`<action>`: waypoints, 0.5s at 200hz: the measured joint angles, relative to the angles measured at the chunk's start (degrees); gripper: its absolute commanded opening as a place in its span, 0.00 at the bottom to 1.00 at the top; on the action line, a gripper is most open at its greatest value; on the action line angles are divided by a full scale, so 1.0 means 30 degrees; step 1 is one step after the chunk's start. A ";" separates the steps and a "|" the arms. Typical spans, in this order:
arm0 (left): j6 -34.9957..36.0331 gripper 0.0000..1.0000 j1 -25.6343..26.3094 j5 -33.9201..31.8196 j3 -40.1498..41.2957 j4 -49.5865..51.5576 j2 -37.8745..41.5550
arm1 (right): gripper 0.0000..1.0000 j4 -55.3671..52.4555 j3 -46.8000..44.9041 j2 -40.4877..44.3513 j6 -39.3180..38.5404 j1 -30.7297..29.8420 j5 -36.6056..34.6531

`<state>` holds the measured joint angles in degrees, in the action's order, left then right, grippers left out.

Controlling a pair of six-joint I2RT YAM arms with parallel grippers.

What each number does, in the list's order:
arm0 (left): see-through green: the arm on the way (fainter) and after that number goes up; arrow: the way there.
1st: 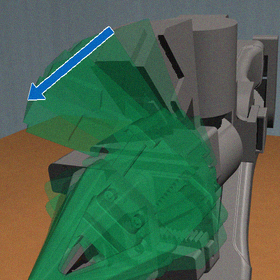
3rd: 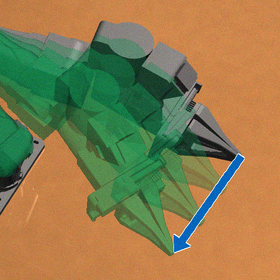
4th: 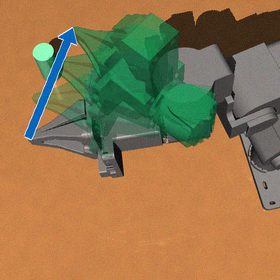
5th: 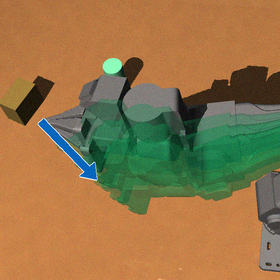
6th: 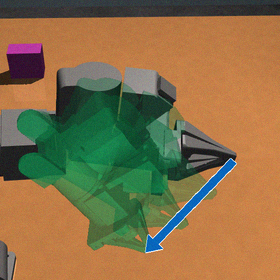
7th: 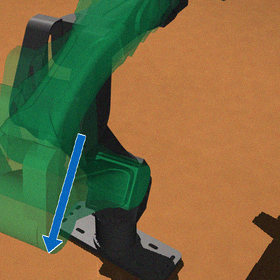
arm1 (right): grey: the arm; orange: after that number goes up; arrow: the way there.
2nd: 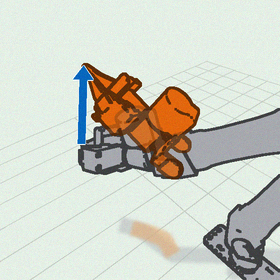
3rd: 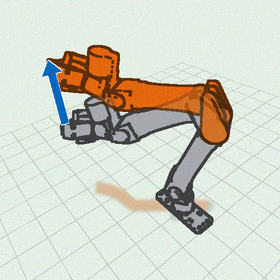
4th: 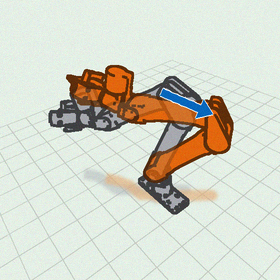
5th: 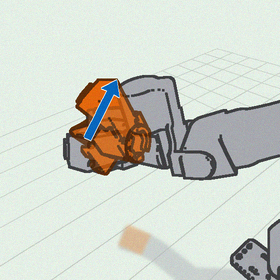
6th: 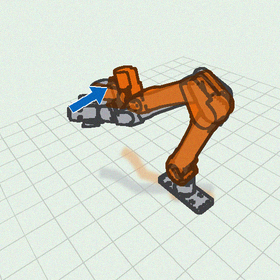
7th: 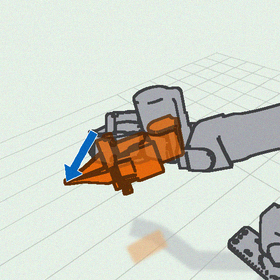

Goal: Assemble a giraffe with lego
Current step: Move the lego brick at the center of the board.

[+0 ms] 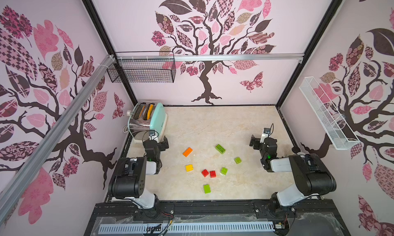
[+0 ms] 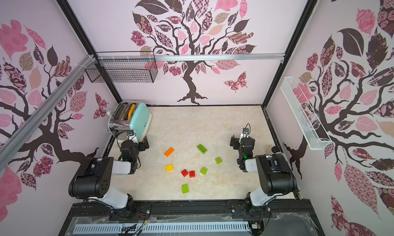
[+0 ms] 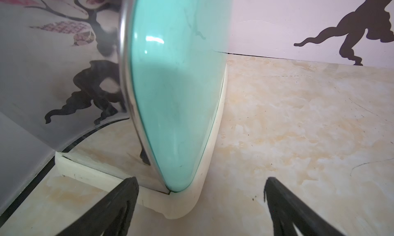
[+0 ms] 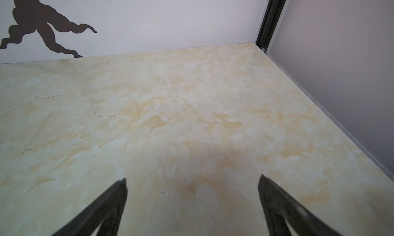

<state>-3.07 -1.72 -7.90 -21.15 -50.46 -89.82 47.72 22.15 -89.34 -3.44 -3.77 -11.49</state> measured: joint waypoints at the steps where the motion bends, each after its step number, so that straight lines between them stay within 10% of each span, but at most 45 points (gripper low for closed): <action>1: 0.0000 0.98 0.0000 0.0000 0.0000 0.0000 0.0000 | 0.99 0.0000 0.0000 0.0000 0.0000 0.0000 0.0000; 100: 0.0015 0.98 0.0197 -0.0262 -0.0015 0.0036 0.0000 | 0.99 0.0000 0.0000 0.0000 0.0000 0.0000 0.0007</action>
<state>-3.03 -1.13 -8.69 -21.19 -50.35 -89.82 47.72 22.15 -89.34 -3.44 -3.77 -11.46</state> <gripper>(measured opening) 0.981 0.993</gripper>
